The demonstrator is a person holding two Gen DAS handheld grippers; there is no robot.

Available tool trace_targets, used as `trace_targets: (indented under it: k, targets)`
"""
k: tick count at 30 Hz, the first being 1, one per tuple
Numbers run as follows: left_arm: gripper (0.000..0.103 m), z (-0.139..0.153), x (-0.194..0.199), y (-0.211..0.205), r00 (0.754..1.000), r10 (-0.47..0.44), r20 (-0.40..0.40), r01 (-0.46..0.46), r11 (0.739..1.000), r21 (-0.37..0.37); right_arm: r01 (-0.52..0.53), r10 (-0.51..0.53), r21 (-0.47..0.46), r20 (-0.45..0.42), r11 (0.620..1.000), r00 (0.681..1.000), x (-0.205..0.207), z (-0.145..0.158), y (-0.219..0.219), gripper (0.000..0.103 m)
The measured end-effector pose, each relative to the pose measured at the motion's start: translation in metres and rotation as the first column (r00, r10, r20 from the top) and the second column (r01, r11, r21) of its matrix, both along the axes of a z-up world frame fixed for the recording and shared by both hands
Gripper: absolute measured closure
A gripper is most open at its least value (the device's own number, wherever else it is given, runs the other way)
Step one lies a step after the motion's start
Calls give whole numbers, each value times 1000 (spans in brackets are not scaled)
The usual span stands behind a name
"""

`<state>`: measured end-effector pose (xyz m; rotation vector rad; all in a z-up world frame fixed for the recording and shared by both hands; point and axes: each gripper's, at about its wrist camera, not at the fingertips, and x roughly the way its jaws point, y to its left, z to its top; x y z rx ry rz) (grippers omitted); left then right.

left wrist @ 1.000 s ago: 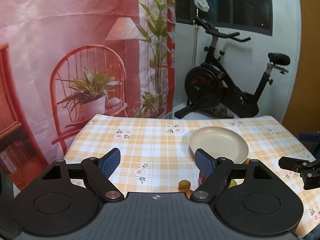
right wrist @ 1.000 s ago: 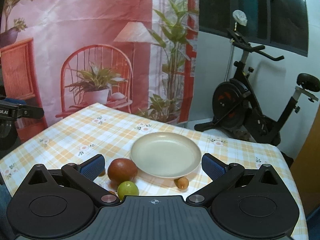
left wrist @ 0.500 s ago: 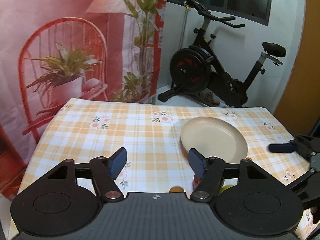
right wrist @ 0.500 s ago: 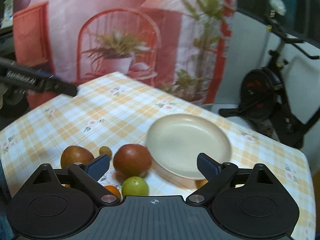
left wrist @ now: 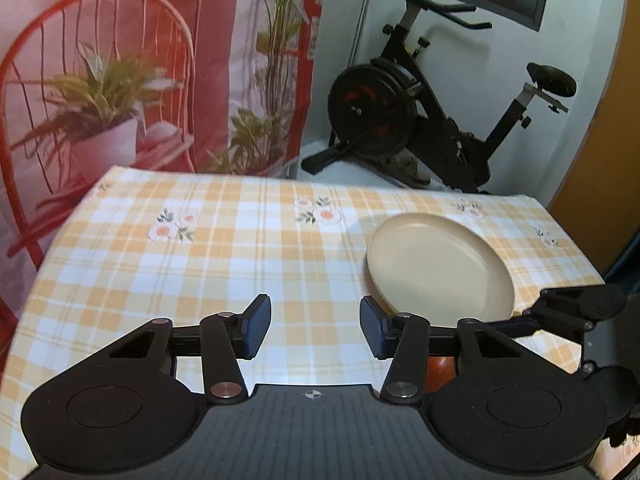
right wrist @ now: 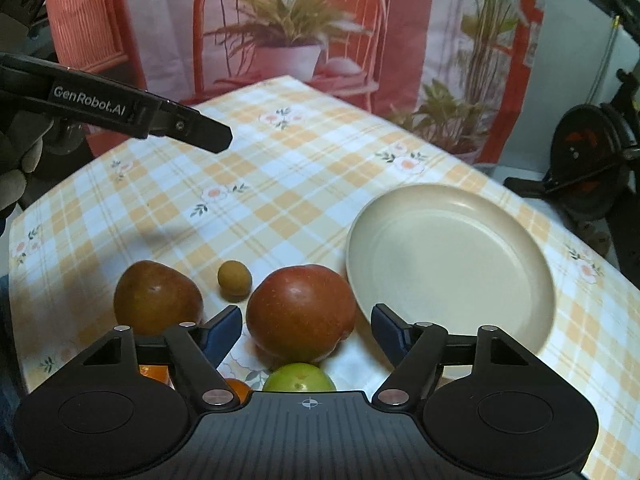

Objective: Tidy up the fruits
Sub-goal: 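Move the open left gripper down around the large red apple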

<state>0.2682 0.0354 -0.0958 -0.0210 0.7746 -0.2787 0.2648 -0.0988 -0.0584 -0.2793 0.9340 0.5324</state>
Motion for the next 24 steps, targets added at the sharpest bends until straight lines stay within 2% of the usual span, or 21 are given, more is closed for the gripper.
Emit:
trace_targets:
  k: [5,9,14,20,24]
  targets:
    - [57,-14,6,4,999,-15,-44,14,999,-29,-49,47,-29,-49,998,998,7,-11,10,33]
    - [58,-22,6,6,998,-32,-62,29,998,-50,-65,61,-89,-45,994,997,7,-16,18,33]
    - [58,-32,7,7,995,-43,-88,36,996,-83,-38,33,-123,-46,992,998,8,-18,20,40]
    - [59,-36,8,10,995,-40,-95,29,994,-107,-16,11,-123,-39,992,999,7,-18,21,41]
    - [59,-38,8,17,995,-28,-100,16,992,-122,18,-21,-52,-56,998,998,9,-18,17,42]
